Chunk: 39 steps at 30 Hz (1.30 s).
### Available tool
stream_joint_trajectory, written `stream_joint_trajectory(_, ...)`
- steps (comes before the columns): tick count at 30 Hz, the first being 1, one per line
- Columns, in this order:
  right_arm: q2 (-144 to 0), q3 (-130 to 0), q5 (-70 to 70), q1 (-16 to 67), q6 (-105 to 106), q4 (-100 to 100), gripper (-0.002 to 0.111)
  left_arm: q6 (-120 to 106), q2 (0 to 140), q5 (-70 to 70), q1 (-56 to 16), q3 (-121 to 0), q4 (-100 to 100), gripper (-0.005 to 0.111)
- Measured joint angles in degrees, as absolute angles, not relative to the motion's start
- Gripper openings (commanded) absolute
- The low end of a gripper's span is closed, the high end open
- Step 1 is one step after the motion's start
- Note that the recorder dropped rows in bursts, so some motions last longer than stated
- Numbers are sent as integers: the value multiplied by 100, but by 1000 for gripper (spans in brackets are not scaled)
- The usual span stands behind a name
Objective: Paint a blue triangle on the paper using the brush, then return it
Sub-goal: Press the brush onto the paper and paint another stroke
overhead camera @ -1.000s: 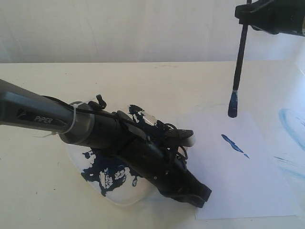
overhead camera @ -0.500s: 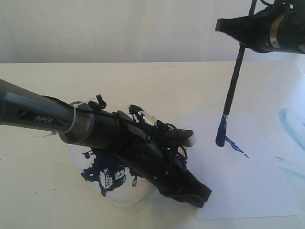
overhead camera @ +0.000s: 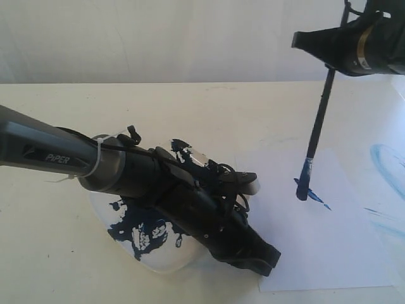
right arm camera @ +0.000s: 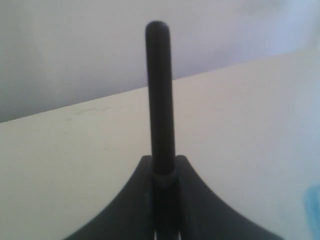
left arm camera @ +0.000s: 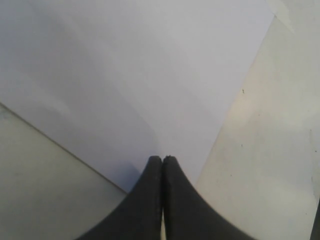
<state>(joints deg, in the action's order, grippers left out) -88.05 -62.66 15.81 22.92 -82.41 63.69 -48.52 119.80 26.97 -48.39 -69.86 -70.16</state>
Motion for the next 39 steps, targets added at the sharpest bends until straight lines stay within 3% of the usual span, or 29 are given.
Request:
stream_joint_trajectory(4, -8958, -6392, 2403, 2292, -8889, 6612, 0, -4852, 11980, 2697, -4839, -6986, -7012, 0)
stream_joint_trajectory(12, -9057, -6504, 2506, 2292, -9295, 6605, 0, -4863, 11980, 2709, -4839, -6986, -6995, 0)
stream_joint_trajectory(39, -9154, -6504, 2639, 2292, -7830, 4672, 0, -4885, 11980, 2719, -4839, -6986, -6986, 0)
